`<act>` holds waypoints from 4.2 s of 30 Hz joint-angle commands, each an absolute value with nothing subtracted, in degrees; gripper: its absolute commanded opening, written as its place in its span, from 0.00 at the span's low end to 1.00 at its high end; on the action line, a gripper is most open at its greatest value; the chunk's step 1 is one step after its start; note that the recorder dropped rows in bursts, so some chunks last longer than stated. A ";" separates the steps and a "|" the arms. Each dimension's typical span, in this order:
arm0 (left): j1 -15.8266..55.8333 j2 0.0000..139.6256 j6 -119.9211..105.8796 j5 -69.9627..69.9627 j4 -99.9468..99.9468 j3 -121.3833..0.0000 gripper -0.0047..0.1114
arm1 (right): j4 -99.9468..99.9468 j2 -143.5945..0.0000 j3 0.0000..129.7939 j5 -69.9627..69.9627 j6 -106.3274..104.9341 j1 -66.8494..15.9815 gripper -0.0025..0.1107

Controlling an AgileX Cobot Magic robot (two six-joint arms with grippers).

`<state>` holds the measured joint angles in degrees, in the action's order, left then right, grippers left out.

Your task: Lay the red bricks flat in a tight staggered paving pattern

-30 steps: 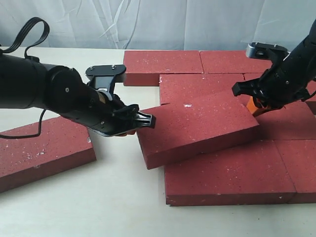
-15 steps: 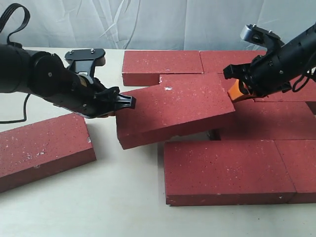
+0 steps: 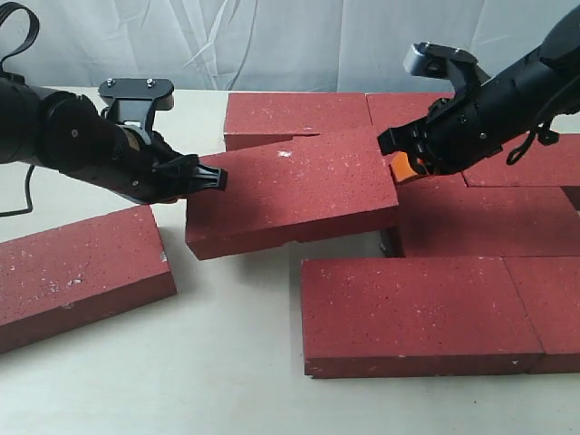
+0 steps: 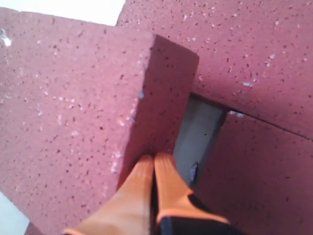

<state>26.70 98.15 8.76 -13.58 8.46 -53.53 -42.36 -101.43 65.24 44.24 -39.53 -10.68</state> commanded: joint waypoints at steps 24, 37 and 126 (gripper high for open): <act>22.90 103.69 8.47 -15.39 2.58 -54.16 0.04 | -47.55 -104.83 65.48 41.80 -40.25 -22.68 0.02; 21.34 103.69 8.58 -14.69 -0.53 -54.16 0.04 | -45.01 -106.31 65.48 39.85 -37.48 -22.68 0.02; 8.66 105.73 8.89 -17.54 1.51 -54.16 0.04 | -28.56 -106.53 65.46 31.76 -12.83 -24.05 0.02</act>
